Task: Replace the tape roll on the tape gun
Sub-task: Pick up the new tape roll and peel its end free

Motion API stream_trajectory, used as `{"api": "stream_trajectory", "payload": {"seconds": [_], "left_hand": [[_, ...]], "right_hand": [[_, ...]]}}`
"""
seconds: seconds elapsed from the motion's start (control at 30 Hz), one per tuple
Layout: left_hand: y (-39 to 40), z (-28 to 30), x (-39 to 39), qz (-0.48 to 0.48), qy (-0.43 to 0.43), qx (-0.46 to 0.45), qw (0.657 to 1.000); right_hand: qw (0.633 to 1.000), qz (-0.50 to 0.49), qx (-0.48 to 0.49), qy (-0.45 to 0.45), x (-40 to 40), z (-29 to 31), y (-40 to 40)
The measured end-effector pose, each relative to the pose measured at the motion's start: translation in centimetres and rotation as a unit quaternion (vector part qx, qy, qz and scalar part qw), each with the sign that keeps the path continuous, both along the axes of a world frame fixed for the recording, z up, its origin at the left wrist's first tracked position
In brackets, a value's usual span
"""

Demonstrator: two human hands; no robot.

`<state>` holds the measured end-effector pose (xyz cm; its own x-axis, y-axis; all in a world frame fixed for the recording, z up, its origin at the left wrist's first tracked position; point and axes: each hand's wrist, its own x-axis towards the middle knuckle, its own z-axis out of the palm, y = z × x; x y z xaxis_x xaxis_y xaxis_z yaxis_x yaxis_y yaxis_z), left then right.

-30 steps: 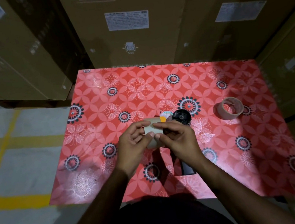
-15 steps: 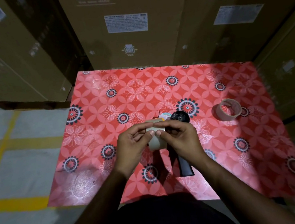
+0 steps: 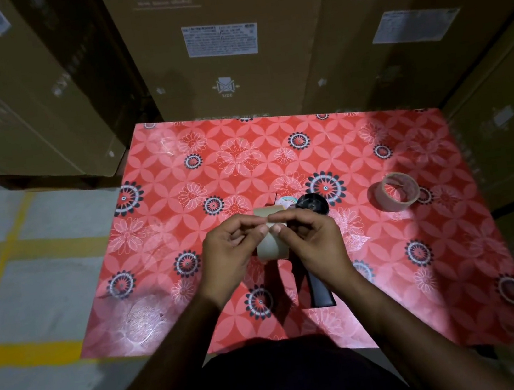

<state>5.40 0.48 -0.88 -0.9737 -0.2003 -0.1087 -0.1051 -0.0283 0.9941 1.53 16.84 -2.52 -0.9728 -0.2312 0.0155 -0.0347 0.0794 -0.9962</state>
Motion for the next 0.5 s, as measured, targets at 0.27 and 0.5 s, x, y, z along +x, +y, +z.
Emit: {"api": "stream_trajectory", "payload": {"seconds": [0.27, 0.5], "left_hand": [[0.6, 0.2, 0.6, -0.019, -0.019, 0.044, 0.999], [0.5, 0.2, 0.7, -0.020, -0.016, 0.034, 0.999]], "right_hand": [[0.998, 0.052, -0.022, -0.006, 0.1, 1.4, 0.4], [0.999, 0.018, -0.030, -0.001, 0.3, 1.0, 0.7]]}}
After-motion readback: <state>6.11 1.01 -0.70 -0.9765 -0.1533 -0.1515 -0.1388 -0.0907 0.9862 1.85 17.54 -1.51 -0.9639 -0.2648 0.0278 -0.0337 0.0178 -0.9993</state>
